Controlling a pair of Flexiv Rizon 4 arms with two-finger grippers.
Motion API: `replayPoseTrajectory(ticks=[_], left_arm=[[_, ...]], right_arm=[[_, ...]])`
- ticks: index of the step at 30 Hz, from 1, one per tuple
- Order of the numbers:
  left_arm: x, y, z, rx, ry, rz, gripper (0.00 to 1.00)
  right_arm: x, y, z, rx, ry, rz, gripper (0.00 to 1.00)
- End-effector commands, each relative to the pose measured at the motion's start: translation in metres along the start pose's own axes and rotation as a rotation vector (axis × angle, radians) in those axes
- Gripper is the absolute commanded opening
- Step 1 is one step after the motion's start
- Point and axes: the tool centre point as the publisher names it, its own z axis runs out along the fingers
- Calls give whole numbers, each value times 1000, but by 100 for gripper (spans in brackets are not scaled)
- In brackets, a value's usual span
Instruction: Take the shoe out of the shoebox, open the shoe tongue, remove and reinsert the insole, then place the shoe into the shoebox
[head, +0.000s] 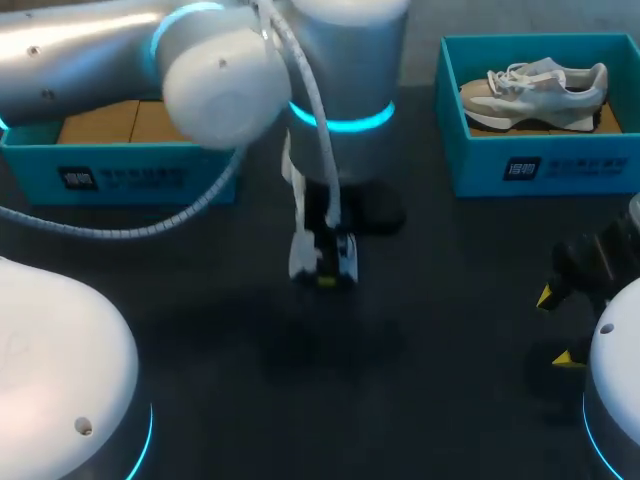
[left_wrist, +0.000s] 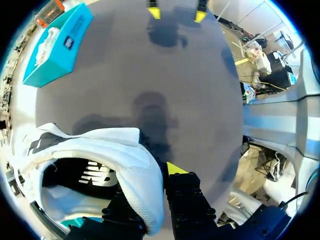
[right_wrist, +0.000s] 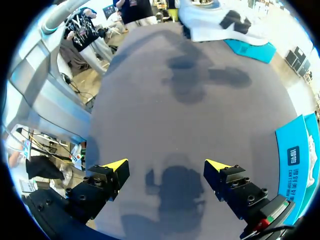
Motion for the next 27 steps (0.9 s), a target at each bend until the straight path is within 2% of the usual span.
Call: replayPoseTrajectory(ticks=[1,9,18,27], left_arm=[[-31,37,-30,33,3,-15,0],[-72,70,-67,72,0,-28,0],[-114,103,-94,94,26,-3,0],[-114,103,-94,94,26,-3,0]], right_arm=[[2,0,0,1,-3,0,100],[2,0,0,1,-3,0,100],[2,0,0,1,-3,0,100],[2,0,0,1,-3,0,100]])
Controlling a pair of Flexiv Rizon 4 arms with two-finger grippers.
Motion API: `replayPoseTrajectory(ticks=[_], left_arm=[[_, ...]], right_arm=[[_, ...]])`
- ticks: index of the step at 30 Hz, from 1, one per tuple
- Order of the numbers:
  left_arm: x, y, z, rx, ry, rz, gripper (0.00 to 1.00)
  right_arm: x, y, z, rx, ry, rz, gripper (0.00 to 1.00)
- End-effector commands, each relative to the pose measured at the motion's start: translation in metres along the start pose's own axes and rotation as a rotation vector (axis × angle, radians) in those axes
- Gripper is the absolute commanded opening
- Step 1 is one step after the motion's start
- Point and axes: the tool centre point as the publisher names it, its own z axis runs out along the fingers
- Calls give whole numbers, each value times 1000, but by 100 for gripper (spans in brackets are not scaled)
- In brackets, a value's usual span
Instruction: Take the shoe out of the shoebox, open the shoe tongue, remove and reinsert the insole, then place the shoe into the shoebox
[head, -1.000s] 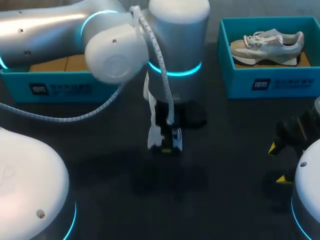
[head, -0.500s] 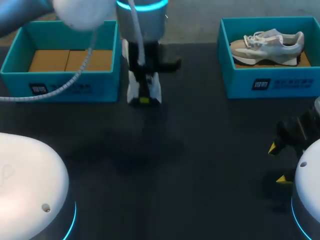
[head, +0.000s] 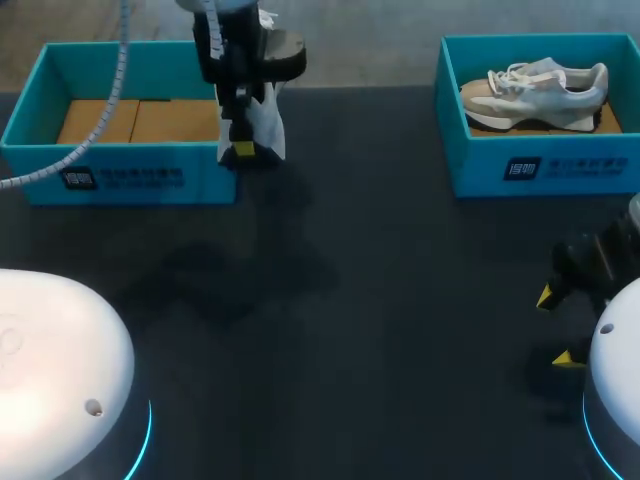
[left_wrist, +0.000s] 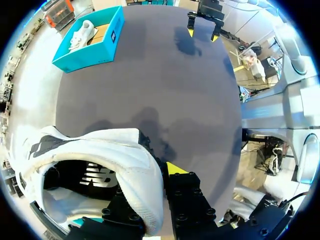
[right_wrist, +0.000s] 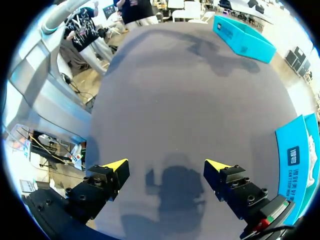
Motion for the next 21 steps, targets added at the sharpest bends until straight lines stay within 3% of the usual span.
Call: replayPoseTrajectory(ticks=[1,9,15,21], left_arm=[[3,2,0,5,-7,1,0],[3,2,0,5,-7,1,0],[-60,47,-21,-19,3,15,0],[-97,77,-37,-21,-35,-9,0]], right_arm=[[2,0,0,1,-3,0,100],[2,0,0,1,-3,0,100],[2,0,0,1,-3,0,100],[2,0,0,1,-3,0,100]])
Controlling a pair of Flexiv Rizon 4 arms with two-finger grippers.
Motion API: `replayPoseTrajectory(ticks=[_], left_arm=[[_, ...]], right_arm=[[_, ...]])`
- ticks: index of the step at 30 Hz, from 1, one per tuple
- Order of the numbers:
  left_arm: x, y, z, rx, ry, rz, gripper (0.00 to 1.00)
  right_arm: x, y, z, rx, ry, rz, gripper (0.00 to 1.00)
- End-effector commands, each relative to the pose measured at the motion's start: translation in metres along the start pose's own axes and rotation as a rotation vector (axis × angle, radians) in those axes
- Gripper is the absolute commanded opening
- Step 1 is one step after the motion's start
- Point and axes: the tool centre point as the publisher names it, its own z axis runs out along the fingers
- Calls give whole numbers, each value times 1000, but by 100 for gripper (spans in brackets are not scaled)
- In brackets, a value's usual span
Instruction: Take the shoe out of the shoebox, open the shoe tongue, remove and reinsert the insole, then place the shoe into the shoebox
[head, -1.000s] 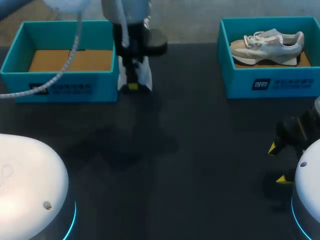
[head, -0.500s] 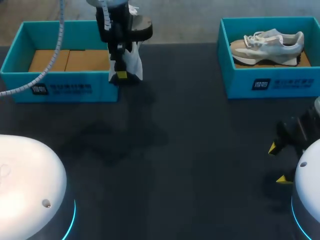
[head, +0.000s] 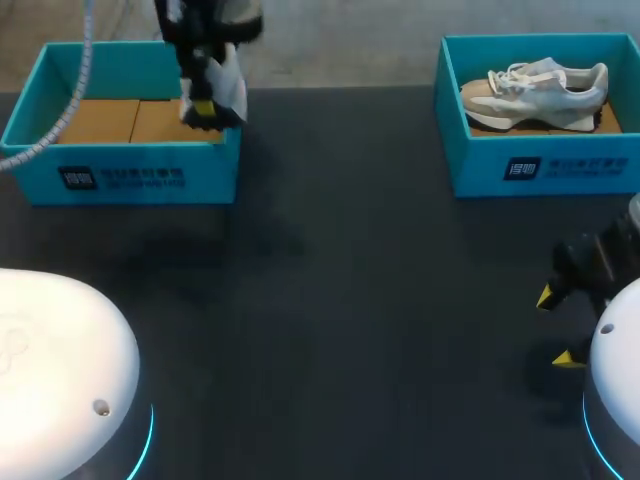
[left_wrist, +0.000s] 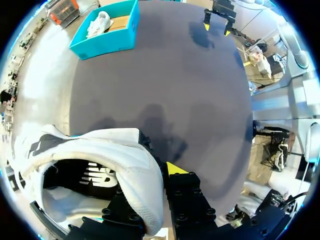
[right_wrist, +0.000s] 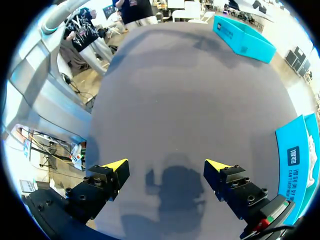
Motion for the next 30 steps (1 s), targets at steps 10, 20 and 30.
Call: replayPoseTrajectory(ticks=[10,20,30], left_arm=[[-51,51,-16,30,25,-21,0],[-63,81,-18,45,28,-50,0],[-77,120,-22,40,31,-39,0]], right_arm=[[2,0,0,1,-3,0,100],[2,0,0,1,-3,0,100],[2,0,0,1,-3,0,100]])
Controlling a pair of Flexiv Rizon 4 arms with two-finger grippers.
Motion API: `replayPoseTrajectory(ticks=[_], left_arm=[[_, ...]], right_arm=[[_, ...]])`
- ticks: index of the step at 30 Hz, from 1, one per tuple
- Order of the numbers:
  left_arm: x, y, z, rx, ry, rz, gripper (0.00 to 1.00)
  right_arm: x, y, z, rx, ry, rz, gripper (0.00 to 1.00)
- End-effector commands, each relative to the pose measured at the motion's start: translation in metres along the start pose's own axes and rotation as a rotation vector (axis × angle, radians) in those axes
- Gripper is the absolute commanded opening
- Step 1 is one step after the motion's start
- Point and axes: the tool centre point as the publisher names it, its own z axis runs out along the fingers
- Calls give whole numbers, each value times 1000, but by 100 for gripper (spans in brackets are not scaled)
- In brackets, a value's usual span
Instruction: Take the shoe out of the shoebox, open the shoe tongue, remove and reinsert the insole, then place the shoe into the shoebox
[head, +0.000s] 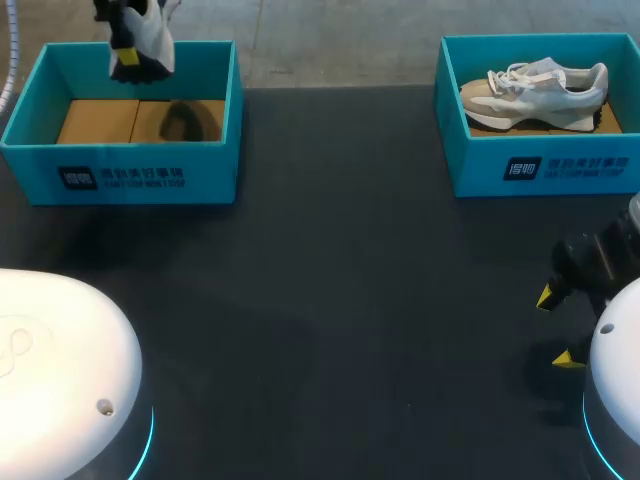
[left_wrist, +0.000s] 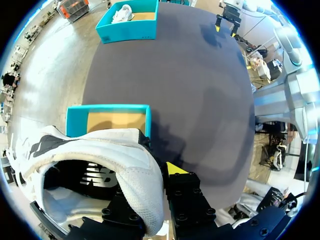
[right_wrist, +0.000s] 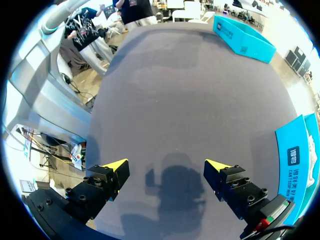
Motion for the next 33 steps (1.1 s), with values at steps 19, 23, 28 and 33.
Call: replayPoseTrajectory(ticks=[19,23,28,33], left_arm=[[-19,52,-4,-143,-20,348,0],[-19,52,-4,-143,-20,348,0],[-19,52,-4,-143,-20,348,0],[-29,61,-3,-130,0,414,0]], right_arm=[[2,0,0,1,-3,0,100],[2,0,0,1,-3,0,100],[2,0,0,1,-3,0,100],[2,0,0,1,-3,0,100]])
